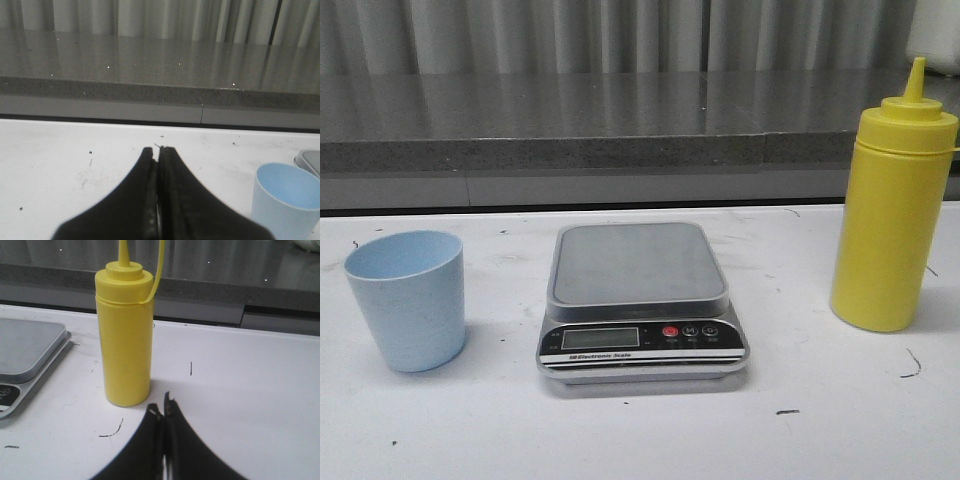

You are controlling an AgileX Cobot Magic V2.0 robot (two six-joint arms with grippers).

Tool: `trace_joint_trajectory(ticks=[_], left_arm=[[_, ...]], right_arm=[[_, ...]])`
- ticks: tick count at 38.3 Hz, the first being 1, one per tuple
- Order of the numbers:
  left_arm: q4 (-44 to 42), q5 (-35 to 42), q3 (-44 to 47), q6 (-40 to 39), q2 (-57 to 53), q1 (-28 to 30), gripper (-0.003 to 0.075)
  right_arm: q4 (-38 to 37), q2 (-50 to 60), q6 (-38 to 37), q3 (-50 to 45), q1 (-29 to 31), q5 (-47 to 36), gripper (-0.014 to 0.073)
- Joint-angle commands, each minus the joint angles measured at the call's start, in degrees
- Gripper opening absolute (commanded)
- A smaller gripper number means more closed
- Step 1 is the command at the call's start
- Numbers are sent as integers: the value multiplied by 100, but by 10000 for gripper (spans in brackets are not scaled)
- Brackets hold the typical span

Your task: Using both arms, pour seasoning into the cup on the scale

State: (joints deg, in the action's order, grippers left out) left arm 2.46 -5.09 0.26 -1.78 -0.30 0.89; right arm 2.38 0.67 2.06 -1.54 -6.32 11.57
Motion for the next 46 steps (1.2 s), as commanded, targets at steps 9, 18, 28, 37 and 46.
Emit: trace_joint_trajectory(ticks=[9, 18, 28, 37, 46], left_arm=[[99, 2433, 36, -34, -90, 5, -20], [113, 1067, -1500, -33, 242, 5, -20], [-246, -1232, -3172, -11, 1883, 5, -20], [-246, -1287, -3350, -11, 2258, 5, -20], [-246, -1367, -3258, -11, 2258, 5, 179]], right_arm=[[-20, 88, -6, 335, -3, -1537, -111], [-20, -112, -6, 1905, -3, 38, -111], [-20, -1562, -6, 3239, -3, 933, -111], [46, -2185, -6, 3285, -3, 947, -109], [46, -2198, -6, 3285, -3, 892, 139]])
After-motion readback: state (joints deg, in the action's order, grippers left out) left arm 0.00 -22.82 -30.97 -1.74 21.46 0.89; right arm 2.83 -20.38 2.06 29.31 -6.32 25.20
